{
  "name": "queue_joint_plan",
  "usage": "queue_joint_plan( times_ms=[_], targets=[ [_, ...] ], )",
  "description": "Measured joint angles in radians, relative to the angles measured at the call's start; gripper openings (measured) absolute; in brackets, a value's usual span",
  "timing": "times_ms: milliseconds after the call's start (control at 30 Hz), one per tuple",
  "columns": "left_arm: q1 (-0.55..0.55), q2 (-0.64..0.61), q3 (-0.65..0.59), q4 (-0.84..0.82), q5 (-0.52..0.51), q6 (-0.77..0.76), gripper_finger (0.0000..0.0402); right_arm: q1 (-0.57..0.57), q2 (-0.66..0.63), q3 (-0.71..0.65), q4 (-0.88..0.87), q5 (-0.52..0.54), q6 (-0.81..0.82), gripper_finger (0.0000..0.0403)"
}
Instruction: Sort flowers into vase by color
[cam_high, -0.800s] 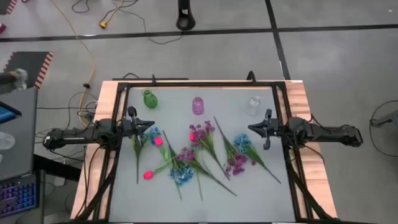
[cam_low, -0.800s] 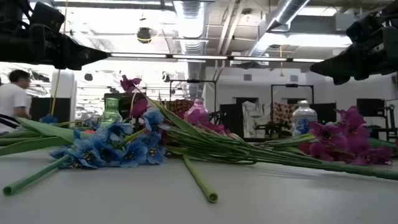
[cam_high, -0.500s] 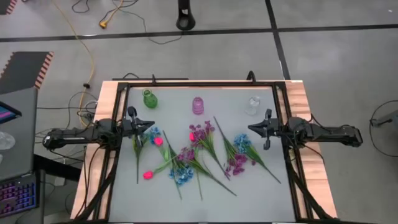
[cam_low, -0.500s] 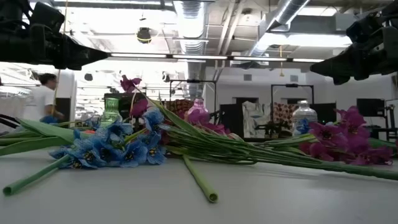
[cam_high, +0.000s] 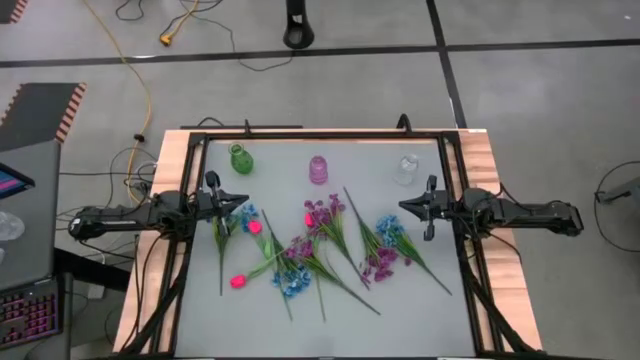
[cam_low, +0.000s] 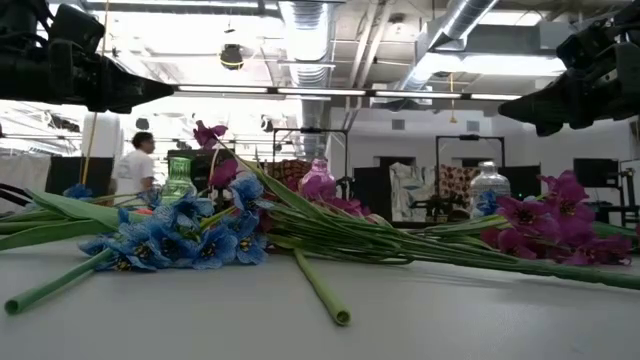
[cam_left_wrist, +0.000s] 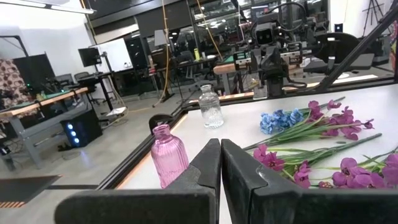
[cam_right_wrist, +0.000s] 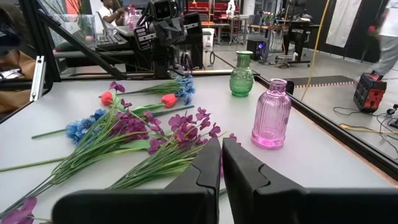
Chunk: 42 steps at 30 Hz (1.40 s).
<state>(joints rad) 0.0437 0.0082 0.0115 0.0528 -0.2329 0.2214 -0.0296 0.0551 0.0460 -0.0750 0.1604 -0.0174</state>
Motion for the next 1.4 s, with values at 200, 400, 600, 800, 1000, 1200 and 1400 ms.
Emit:
queue_joint_plan(
  times_ms=[200,400,600,800,1000,1200,1400],
  targets=[
    [0.000,0.000,0.000,0.000,0.000,0.000,0.0000,0.000,0.000,0.000,0.000,0.000,0.000,0.0047],
    [0.000,0.000,0.000,0.000,0.000,0.000,0.0000,0.000,0.000,0.000,0.000,0.000,0.000,0.0047],
    [0.000,0.000,0.000,0.000,-0.001,0.002,0.0000,0.000,0.000,-0.001,0.015,0.000,0.000,0.0047],
    [0.000,0.000,0.000,0.000,-0.003,-0.009,0.0000,0.005,0.000,-0.006,0.119,-0.001,0.040,0.0047],
    [0.000,0.000,0.000,0.000,-0.003,0.003,0.0000,0.005,0.000,-0.004,0.241,0.006,0.120,0.0047],
    [0.000,0.000,0.000,0.000,-0.003,-0.026,0.0000,0.005,0.000,0.001,0.224,0.019,0.268,0.0092],
    [0.000,0.000,0.000,0.006,-0.002,-0.077,0.0000,0.005,0.004,0.101,0.043,0.020,0.418,0.0197]
  ],
)
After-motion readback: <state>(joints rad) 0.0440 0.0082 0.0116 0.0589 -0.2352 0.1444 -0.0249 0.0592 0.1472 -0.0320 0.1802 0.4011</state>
